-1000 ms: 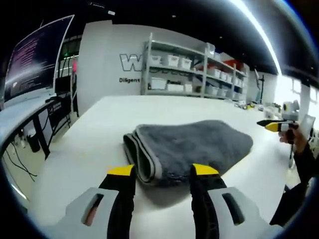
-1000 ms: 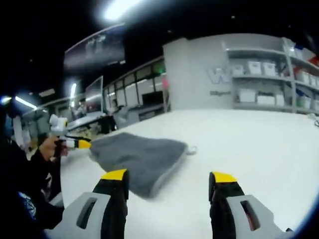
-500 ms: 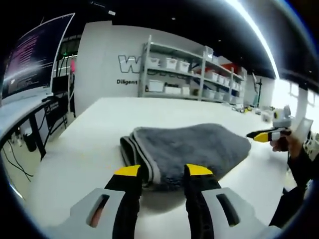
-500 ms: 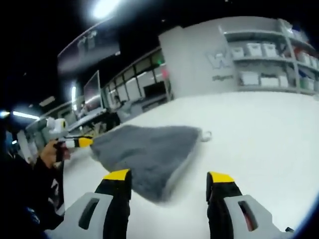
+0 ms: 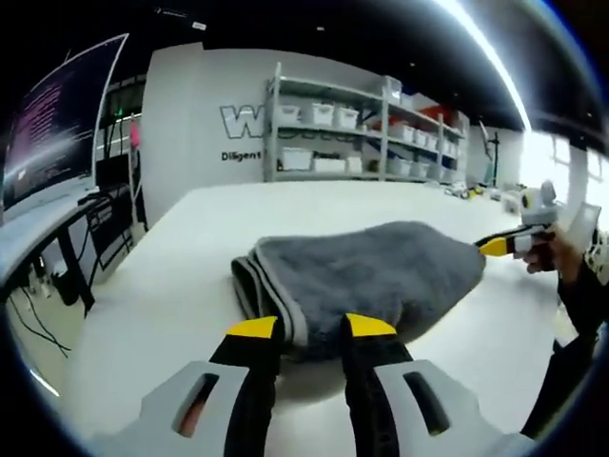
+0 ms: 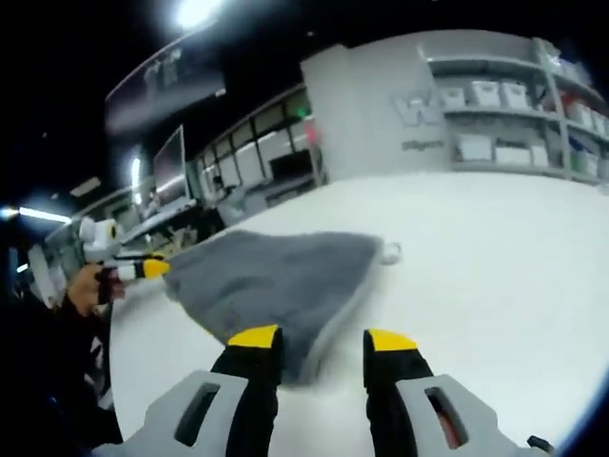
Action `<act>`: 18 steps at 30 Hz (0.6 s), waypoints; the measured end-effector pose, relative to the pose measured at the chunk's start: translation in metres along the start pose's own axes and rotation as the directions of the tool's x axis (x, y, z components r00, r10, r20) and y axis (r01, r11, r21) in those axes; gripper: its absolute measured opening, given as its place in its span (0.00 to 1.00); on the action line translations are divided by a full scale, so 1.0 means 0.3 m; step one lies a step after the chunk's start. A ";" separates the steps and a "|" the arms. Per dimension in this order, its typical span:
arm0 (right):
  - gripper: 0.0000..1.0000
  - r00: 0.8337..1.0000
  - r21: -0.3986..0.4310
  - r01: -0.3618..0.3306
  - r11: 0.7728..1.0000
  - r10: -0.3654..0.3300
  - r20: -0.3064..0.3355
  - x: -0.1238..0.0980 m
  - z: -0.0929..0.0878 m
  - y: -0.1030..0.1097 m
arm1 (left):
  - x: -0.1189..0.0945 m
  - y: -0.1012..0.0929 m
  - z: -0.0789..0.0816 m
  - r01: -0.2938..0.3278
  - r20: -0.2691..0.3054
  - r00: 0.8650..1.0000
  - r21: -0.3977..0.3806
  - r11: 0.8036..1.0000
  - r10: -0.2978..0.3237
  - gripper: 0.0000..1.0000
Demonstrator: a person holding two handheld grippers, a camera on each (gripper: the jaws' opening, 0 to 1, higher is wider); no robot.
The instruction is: Open the folded towel by lifting each exposed corner and separating the folded layers until the towel lies flat within the target outline without major curled edges
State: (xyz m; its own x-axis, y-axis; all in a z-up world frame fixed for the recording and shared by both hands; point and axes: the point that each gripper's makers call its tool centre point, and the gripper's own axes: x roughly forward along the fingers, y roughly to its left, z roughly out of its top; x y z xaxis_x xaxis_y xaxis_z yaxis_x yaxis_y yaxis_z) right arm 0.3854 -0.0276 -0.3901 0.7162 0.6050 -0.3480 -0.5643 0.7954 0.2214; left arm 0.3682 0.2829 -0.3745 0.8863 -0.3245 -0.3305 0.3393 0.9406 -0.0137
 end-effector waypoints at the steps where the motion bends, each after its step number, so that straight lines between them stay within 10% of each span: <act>1: 0.27 1.000 -0.003 0.001 1.000 -0.001 -0.004 0.001 -0.002 -0.002 | 0.001 0.000 -0.003 -0.001 -0.004 1.000 0.016 1.000 0.001 0.24; 9: 0.24 1.000 -0.019 0.008 1.000 -0.008 -0.030 0.004 -0.005 -0.012 | -0.003 -0.006 -0.014 -0.004 -0.021 1.000 0.068 0.998 0.006 0.19; 18: 0.27 0.996 -0.053 -0.012 0.998 0.007 -0.091 0.021 -0.021 0.002 | -0.014 -0.017 -0.008 0.048 0.003 0.999 -0.059 0.997 -0.048 0.13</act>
State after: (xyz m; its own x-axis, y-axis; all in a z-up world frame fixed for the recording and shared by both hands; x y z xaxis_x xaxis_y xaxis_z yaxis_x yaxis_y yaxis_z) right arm 0.3868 -0.0236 -0.3979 0.6720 0.6048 -0.4275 -0.5940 0.7848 0.1765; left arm 0.3621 0.2796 -0.3752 0.8699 -0.3699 -0.3263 0.3626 0.9280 -0.0856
